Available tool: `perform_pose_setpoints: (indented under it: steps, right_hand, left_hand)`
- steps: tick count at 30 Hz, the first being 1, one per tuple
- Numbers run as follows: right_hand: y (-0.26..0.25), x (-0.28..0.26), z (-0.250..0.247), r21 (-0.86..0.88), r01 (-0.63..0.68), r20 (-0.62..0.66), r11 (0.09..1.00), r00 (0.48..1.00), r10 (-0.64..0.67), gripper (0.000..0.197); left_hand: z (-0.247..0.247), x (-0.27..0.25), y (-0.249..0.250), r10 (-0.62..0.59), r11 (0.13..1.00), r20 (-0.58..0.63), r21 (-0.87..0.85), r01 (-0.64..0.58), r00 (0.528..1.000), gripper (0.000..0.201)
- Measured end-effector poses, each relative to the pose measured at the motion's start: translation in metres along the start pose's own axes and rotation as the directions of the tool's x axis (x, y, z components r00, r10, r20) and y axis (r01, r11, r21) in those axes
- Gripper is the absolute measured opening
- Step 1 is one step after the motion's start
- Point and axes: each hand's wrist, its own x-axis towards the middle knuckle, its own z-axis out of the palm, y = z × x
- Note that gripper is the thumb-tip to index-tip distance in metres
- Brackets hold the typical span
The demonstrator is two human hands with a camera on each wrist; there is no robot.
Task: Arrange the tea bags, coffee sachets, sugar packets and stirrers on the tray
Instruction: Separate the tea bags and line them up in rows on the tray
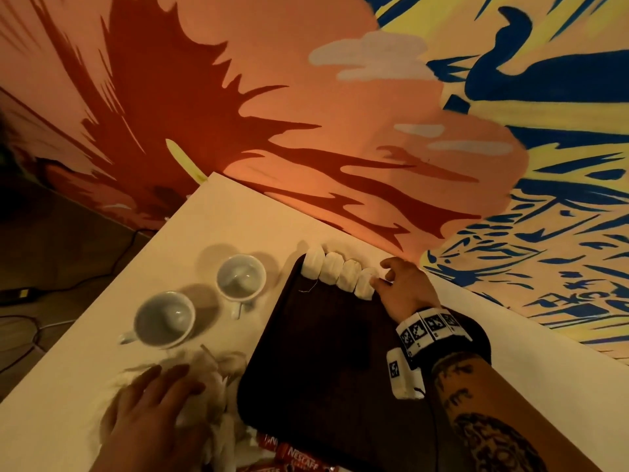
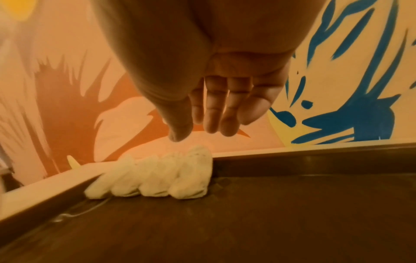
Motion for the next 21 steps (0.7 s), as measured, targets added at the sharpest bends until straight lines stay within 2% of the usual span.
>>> perform_pose_setpoints:
  steps: [2, 3, 7, 10, 13, 17, 21]
  right_hand:
    - [-0.004, -0.026, 0.005, 0.042, 0.028, -0.018, 0.999, 0.999, -0.027, 0.041]
    - [-0.006, -0.04, 0.009, 0.077, 0.04, -0.017, 0.996, 0.999, -0.039, 0.04]
    - [-0.019, -0.105, 0.027, 0.204, 0.118, 0.007, 0.972, 0.993, -0.122, 0.035]
    - [-0.029, -0.15, 0.039, 0.292, 0.148, 0.071, 0.945, 0.982, -0.175, 0.032]
    - [-0.033, -0.187, 0.049, 0.378, 0.182, 0.102, 0.908, 0.966, -0.236, 0.029]
    - [-0.033, -0.217, 0.057, 0.458, 0.198, 0.137, 0.867, 0.947, -0.289, 0.027]
    - [-0.032, -0.226, 0.061, 0.476, 0.201, 0.158, 0.856, 0.938, -0.308, 0.026]
  left_hand:
    - [0.005, -0.001, -0.003, -0.168, 0.976, 0.096, 0.158, 0.151, 0.981, 0.084]
    - [0.007, -0.001, -0.005, -0.19, 0.972, 0.106, 0.158, 0.172, 0.976, 0.087]
    - [0.015, -0.006, -0.008, -0.07, 0.966, 0.071, 0.255, 0.05, 0.995, 0.085]
    - [0.014, 0.0, -0.007, -0.025, 0.95, 0.034, 0.312, 0.014, 0.999, 0.08]
    - [0.006, 0.005, -0.005, 0.022, 0.964, -0.012, 0.264, -0.018, 1.0, 0.071]
    - [-0.009, 0.005, -0.004, 0.101, 0.995, -0.076, 0.022, -0.099, 0.992, 0.034]
    - [-0.021, 0.001, 0.0, 0.079, 0.986, -0.178, -0.13, -0.102, 0.981, 0.022]
